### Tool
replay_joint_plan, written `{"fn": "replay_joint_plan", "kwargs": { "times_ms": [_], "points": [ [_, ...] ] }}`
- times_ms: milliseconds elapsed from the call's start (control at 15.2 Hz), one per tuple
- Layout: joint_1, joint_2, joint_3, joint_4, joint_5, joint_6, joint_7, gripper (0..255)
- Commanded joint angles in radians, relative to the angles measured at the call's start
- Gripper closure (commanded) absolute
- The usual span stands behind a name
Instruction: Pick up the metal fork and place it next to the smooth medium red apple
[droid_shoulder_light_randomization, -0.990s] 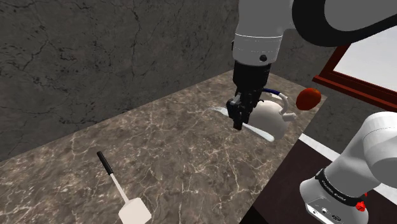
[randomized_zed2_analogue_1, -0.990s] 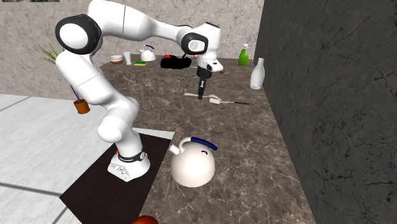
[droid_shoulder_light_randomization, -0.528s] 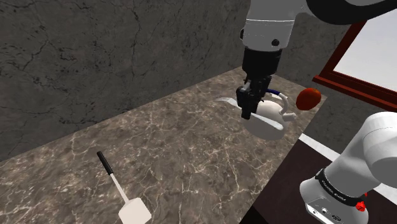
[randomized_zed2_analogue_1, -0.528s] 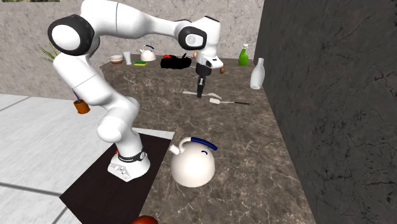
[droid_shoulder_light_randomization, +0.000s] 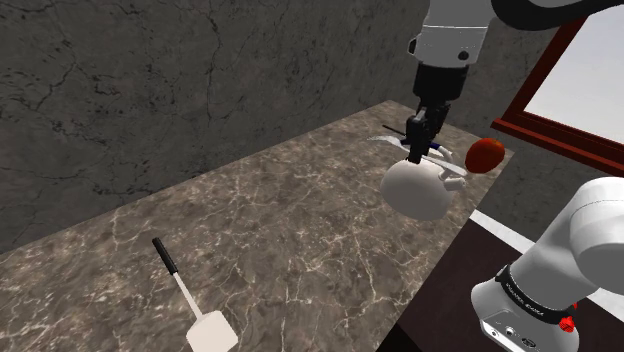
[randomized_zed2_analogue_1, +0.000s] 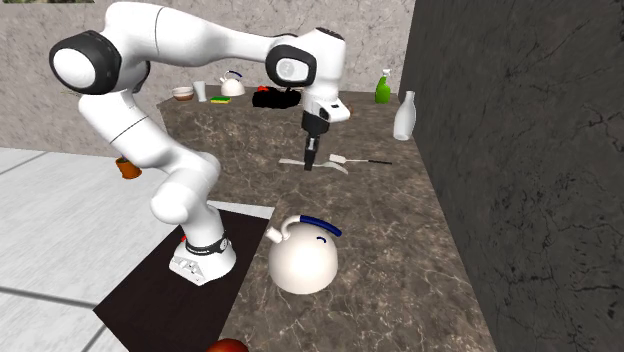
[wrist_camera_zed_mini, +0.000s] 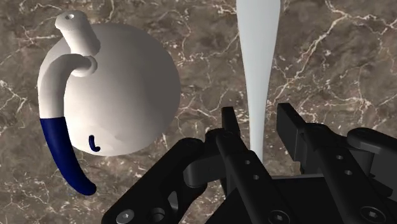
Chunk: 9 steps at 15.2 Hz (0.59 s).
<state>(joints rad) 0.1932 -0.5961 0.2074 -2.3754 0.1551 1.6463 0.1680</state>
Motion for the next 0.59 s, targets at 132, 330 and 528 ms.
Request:
{"fn": "replay_joint_plan", "kwargs": {
  "times_ms": [132, 330, 528],
  "points": [
    [-0.037, -0.035, -0.08, -0.036, -0.056, -0.007, -0.097, 255],
    [-0.069, -0.047, -0.141, -0.048, -0.103, -0.012, -0.17, 255],
    [-0.102, -0.048, -0.203, -0.049, -0.151, -0.012, -0.243, 255]
  ]
}}
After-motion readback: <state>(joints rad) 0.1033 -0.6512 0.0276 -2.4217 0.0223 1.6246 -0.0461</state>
